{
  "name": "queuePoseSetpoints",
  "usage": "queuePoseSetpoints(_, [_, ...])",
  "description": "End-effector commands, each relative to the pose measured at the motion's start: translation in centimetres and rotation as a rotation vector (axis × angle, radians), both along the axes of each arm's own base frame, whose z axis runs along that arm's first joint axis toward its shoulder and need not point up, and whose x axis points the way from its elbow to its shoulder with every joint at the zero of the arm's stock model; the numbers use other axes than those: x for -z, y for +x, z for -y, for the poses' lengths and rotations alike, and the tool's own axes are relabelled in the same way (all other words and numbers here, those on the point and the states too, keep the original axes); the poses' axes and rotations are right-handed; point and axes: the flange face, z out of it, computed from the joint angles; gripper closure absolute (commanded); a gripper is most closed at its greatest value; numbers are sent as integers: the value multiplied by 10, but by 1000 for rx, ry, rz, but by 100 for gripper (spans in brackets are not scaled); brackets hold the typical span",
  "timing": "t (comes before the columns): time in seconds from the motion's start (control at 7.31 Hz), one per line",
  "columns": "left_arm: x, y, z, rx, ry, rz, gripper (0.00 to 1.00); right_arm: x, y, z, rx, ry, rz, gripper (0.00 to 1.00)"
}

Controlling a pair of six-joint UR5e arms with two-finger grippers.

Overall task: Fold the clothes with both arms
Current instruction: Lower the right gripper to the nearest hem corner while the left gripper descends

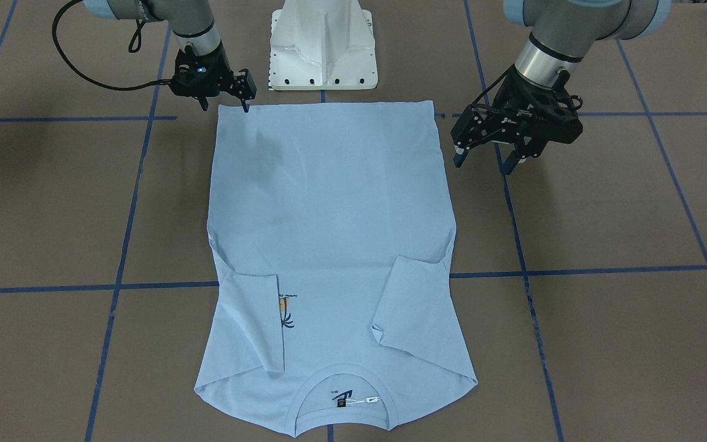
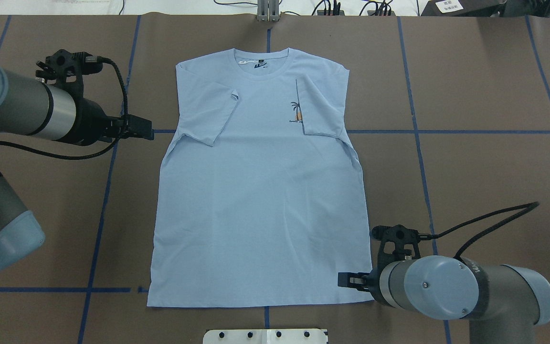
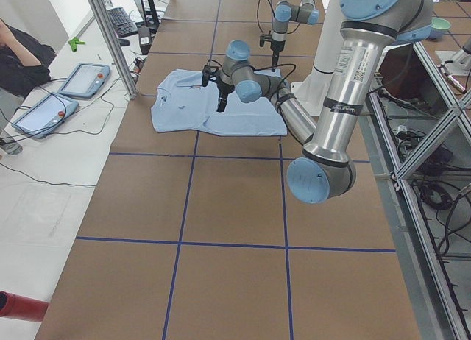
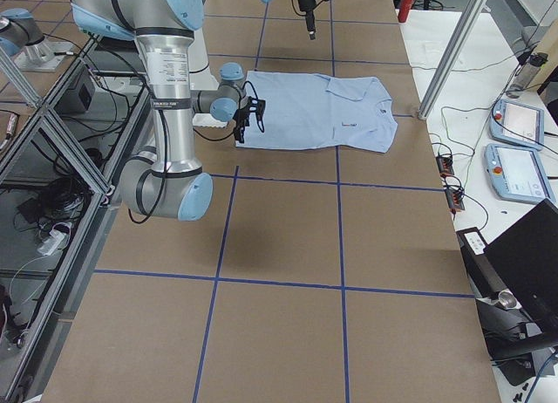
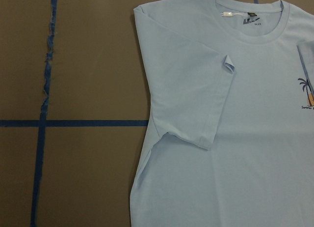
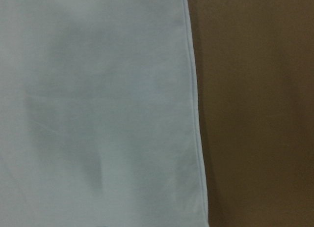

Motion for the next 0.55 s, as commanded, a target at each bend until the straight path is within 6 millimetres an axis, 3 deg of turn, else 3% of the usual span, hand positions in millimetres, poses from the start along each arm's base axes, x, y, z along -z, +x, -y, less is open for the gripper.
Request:
queuePoseSetpoints(0.0, [3, -2, -2, 1, 3, -5, 0, -19, -2, -9, 11, -4, -20, 0])
queuePoseSetpoints(0.27, [1, -2, -2, 1, 1, -3, 0, -21, -13, -12, 24, -11, -25, 5])
queuePoseSetpoints(0.41, [0, -2, -2, 1, -1, -1, 0, -20, -13, -11, 24, -10, -22, 12])
